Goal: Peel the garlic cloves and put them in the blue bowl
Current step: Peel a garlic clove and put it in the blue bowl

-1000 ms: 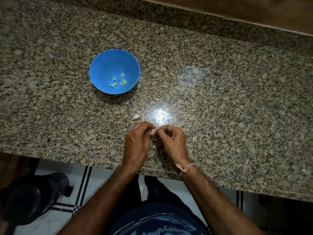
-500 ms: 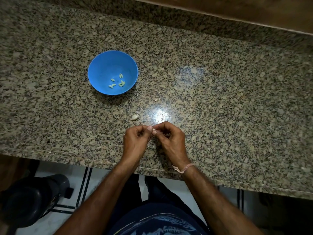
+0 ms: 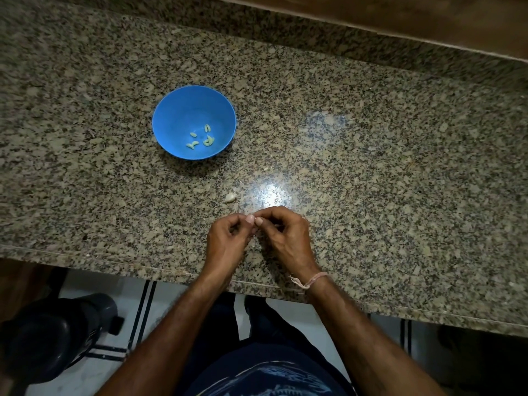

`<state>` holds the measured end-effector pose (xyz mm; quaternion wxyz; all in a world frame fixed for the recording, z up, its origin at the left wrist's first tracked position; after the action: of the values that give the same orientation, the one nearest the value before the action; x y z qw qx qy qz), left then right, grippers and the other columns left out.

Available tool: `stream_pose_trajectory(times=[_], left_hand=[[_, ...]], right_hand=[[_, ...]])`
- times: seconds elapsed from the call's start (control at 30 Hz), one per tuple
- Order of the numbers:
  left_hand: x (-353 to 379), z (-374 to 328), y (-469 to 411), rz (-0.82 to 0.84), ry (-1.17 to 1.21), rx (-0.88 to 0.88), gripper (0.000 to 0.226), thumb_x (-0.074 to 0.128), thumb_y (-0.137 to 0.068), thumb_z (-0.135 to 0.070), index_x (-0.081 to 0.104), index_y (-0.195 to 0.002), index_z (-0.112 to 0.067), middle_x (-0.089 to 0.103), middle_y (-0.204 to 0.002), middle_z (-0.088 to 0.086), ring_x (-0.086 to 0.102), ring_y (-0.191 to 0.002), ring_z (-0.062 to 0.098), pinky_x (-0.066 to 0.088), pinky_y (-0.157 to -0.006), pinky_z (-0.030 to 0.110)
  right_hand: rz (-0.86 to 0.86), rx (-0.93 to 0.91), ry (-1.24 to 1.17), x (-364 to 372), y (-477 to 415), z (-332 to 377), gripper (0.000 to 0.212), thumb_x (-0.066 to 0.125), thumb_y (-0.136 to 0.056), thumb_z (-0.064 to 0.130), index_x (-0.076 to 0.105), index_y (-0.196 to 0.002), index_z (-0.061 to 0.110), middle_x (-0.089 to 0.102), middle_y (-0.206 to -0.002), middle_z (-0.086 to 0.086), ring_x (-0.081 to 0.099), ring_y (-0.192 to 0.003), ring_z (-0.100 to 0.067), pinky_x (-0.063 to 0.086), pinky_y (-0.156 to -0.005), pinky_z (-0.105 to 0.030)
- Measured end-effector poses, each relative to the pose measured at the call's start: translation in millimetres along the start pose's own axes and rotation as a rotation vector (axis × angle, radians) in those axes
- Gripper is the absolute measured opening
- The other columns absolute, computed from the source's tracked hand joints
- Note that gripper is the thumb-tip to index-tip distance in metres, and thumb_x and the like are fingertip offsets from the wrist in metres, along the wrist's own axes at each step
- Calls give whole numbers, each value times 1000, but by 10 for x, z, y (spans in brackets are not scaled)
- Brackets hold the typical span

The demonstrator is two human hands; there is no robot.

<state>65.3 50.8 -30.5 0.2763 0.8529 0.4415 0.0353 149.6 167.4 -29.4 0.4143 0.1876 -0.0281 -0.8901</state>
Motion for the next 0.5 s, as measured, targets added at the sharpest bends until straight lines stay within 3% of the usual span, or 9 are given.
stream_pose_trajectory(times=[0.1,0.23,0.3,0.4,0.5], left_hand=[[-114,-1,-7,-76,-89,42,13,67,-100,-32,74,-101,-22,75,-92,-4,71,-89,13,59,-77,30],[-382,-26,-123,-248,-248,150,10,70,-97,-19,70,-107,-19,71,-98,-4,66,-86,5,52,-62,11],[-488,-11,-175,-295,-343,193,18,74,-94,-12,69,-111,-17,67,-106,0,61,-85,1,46,-64,2],[-449,-6,-87,-307,-434,285,30,74,-93,-11,62,-120,-12,54,-117,-2,53,-85,-5,44,-69,-1],[-202,61,41,-155,-500,359,36,74,-93,-11,61,-126,-15,54,-122,-6,58,-92,-1,50,-72,4]], right_hand=[[-22,-17,52,2,2,-7,15,76,-92,9,77,-106,15,72,-103,5,67,-96,-5,56,-84,-20],[-7,-33,217,-31,80,-24,38,74,-92,2,68,-128,13,58,-111,6,56,-93,10,48,-81,-4],[52,-45,297,-50,141,-48,48,75,-92,4,60,-137,12,53,-117,4,49,-100,18,42,-84,2],[92,-62,461,-78,263,-120,66,79,-90,16,49,-148,16,46,-126,5,43,-99,9,38,-84,2],[91,-84,566,-64,347,-189,73,82,-86,17,45,-149,15,47,-128,0,45,-105,-4,36,-80,-3]])
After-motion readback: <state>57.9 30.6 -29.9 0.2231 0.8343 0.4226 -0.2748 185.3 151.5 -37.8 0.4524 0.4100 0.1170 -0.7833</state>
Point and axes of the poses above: each hand's wrist, its own y-axis away from the middle knuckle, its own x-axis out of the palm, z = x × y, the point moved 1 cm from there along -y, towards the middle knuckle
